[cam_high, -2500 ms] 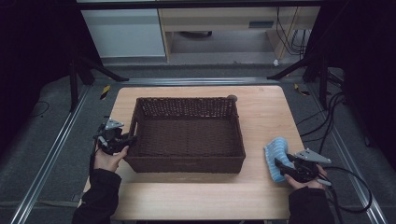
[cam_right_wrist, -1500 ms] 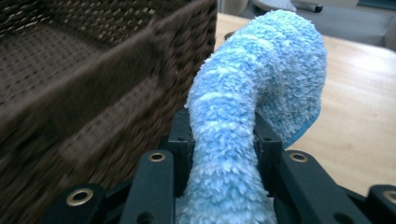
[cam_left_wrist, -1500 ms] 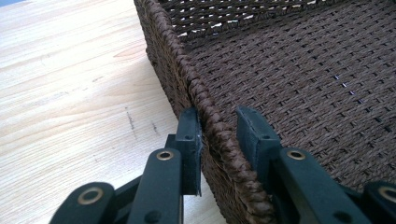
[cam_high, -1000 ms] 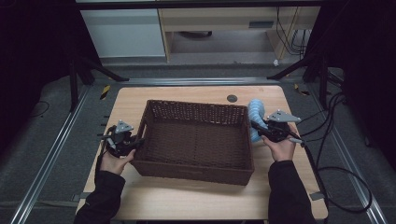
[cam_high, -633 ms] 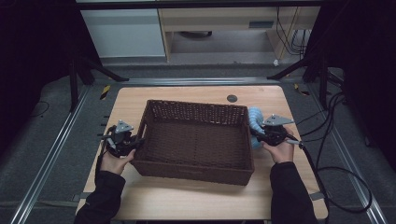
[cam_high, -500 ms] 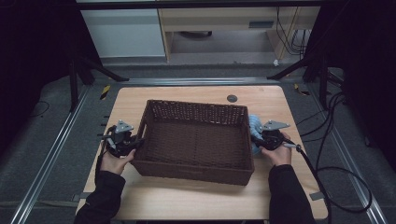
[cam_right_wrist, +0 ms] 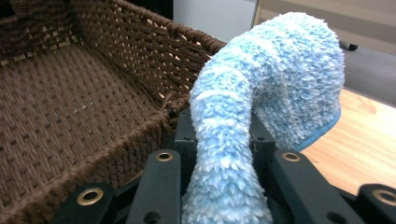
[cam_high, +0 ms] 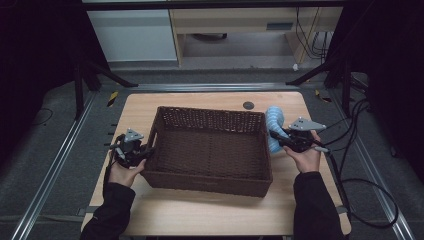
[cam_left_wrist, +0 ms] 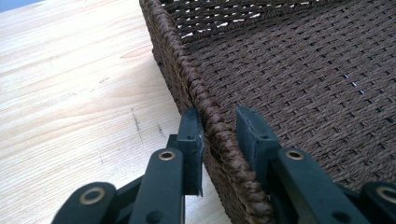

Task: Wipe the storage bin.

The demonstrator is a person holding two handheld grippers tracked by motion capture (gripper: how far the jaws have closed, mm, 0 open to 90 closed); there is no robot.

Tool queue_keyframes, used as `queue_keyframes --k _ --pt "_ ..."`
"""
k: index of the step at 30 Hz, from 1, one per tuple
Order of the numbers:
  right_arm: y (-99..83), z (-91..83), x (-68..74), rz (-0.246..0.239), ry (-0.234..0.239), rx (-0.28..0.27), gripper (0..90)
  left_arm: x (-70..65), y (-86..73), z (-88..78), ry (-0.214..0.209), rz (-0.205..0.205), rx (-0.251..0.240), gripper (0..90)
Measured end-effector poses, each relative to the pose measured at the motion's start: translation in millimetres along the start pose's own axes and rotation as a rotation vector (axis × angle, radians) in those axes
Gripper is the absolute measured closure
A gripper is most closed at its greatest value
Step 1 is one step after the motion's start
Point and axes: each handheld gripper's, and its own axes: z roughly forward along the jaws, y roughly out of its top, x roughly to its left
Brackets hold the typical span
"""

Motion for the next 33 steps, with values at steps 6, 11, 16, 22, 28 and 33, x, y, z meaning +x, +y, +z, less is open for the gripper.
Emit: queue_keyframes --k 6,11,16,22,28,33 --pt "-18.9 10.4 -0.7 0.009 0.014 0.078 72.6 1.2 1.3 1.7 -0.001 -0.004 -0.003 71.6" --pt "-45.2 24.8 1.0 0.019 0.026 0.178 72.5 1.6 4.5 5.3 0.005 -0.008 -0.005 71.5" --pt "-43.2 20.9 0.1 0.054 0.037 0.139 72.4 3.6 7.2 8.5 0.005 -0.008 -0.008 71.4" --pt "-9.6 -6.9 2.4 0.010 0.006 0.004 72.4 5.5 11.5 13.3 0.008 -0.014 -0.009 71.0" --pt "-12.1 -4.6 8.1 -0.019 0.006 0.035 72.5 4.1 12.7 13.0 0.023 0.005 -0.002 68.8" --pt "-28.1 2.6 7.8 -0.014 0.018 0.113 72.5 5.0 13.1 11.6 0.059 0.000 0.008 55.9"
